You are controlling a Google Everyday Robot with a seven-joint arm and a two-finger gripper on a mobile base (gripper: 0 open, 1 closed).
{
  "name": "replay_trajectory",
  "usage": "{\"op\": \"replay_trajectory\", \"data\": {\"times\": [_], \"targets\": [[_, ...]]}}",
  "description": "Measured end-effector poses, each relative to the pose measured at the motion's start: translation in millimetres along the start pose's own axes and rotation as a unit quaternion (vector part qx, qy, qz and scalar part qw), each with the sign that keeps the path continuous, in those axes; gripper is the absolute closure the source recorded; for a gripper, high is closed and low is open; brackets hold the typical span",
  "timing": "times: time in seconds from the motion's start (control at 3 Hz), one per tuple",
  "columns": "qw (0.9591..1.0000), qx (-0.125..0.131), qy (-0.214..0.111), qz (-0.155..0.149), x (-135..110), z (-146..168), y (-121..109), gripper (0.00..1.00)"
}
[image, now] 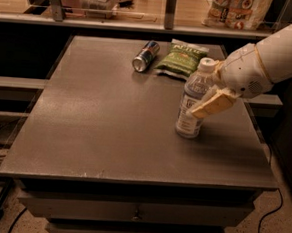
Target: Knock blue plastic bottle over
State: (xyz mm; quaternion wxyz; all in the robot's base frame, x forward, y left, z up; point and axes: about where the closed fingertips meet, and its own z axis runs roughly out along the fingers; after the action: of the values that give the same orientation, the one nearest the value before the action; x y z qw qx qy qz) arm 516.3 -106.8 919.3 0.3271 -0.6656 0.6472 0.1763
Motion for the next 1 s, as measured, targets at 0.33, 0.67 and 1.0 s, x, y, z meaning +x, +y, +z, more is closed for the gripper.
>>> {"op": "replay_trajectory", "data": {"times": [0.33, 0.67, 1.0], "targets": [[0.9999, 0.001, 0.013, -0.008, -4, 4, -2, 0.93], [0.9999, 0.001, 0.013, -0.008, -4, 4, -2, 1.0], [0.9974, 0.022, 0.055, -0.04, -12, 6, -16, 1.0]]}}
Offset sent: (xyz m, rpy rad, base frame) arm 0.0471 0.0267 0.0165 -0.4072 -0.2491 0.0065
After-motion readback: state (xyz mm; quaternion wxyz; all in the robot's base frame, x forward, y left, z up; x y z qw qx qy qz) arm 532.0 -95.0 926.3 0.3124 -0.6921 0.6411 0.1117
